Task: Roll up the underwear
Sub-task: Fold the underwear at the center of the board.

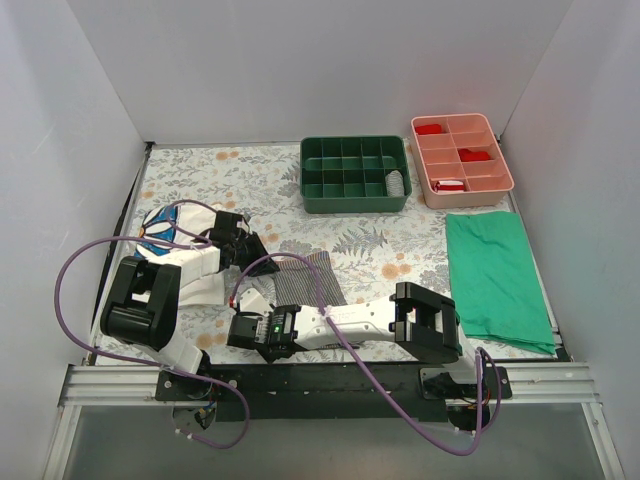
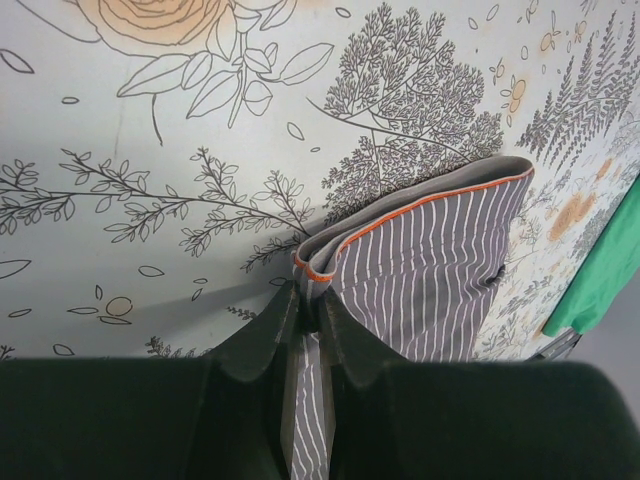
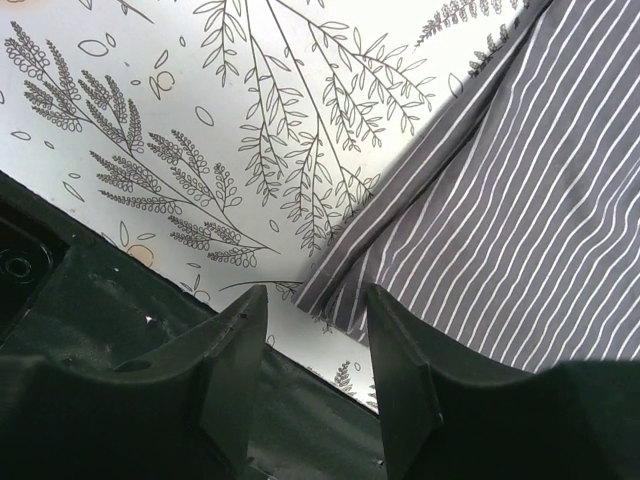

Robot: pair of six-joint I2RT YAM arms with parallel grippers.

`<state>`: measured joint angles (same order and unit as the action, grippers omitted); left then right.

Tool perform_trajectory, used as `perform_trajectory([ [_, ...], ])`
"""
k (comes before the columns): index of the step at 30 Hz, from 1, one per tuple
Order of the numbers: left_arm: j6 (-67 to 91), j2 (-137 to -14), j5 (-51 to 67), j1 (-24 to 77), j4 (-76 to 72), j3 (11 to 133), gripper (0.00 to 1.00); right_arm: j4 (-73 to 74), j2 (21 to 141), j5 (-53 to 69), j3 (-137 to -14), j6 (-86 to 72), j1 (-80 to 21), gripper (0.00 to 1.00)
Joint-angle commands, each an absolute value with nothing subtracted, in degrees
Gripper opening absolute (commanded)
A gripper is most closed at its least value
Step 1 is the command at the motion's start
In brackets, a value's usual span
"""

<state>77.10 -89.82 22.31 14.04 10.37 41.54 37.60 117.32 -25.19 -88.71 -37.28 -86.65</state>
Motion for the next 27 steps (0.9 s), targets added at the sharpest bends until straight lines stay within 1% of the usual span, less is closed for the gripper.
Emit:
perform_trajectory([
  [1, 76.3, -89.4, 22.3, 14.1, 10.8, 43.5, 0.03, 37.8, 116.5, -24.4, -88.7, -38.2, -86.2, 0.50],
  [4, 76.3, -89.2, 22.2, 14.2, 10.7, 43.3, 0.03, 38.1, 117.0, -24.2, -88.5, -38.9, -86.0, 0.47],
  [15, 76.4, -88.9, 22.2, 14.1, 10.9, 43.3, 0.03, 38.6, 117.8, -23.1, -87.5, -39.8, -85.3, 0.46],
  [19, 76.5, -88.9, 22.2, 14.1, 10.9, 43.2, 0.02, 38.5, 118.0, -22.9, -87.5, -39.8, -85.3, 0.36],
  [20, 76.5, -89.0, 22.2, 14.1, 10.9, 43.2, 0.02, 38.7, 118.0, -22.8, -87.5, -39.8, -85.2, 0.35],
  [27, 76.6, -89.0, 22.1, 14.1, 11.0, 43.1, 0.02, 38.9, 118.7, -22.1, -87.8, -39.7, -85.2, 0.36],
])
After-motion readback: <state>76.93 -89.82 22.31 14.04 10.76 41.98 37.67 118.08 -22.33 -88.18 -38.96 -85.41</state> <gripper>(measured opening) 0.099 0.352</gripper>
